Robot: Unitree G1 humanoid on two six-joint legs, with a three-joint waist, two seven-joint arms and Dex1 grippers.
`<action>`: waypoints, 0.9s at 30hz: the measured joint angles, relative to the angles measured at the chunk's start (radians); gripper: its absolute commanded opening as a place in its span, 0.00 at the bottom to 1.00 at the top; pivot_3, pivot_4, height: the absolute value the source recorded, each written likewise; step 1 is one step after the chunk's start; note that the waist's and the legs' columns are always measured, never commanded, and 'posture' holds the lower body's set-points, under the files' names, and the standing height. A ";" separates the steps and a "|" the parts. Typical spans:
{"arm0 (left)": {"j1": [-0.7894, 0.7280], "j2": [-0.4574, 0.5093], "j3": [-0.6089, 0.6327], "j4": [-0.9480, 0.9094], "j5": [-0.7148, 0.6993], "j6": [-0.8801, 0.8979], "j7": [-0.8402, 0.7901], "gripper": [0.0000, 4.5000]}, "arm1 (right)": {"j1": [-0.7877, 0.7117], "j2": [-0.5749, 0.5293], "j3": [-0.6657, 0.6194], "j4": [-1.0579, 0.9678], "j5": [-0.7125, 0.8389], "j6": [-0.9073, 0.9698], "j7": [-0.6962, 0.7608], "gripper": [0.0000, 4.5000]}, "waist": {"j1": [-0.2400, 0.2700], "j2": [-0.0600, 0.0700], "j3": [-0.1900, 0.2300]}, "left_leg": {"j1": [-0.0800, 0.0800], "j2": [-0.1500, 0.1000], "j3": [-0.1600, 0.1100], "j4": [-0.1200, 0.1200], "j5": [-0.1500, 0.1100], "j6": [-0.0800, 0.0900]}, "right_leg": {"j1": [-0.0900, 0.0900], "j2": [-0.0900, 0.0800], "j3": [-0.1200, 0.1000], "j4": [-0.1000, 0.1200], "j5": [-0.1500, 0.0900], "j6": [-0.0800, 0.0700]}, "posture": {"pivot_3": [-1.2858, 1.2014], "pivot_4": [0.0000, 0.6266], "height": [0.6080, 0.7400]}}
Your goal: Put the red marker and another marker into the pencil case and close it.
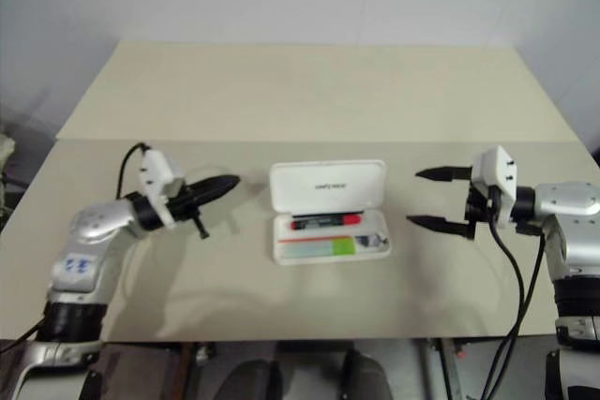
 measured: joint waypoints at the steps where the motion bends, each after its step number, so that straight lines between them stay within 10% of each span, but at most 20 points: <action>1: -0.029 -0.014 -0.012 0.037 0.021 0.000 0.022 0.01 | 0.001 0.001 0.000 -0.007 0.000 0.001 -0.003 1.00 | -0.001 0.000 0.000 | 0.000 0.000 0.000 0.000 0.000 0.000 | 0.000 0.000 0.000 -0.001 0.000 0.000 | 0.52 0.24 1.00; 27: -0.097 -0.045 -0.133 -0.003 -0.008 -0.082 -0.282 0.01 | 0.076 0.005 -0.018 -0.083 0.016 0.051 -0.045 1.00 | -0.001 -0.001 0.000 | -0.001 0.000 0.000 0.001 0.001 0.001 | 0.000 0.000 -0.001 -0.001 0.000 0.001 | 0.52 0.24 1.00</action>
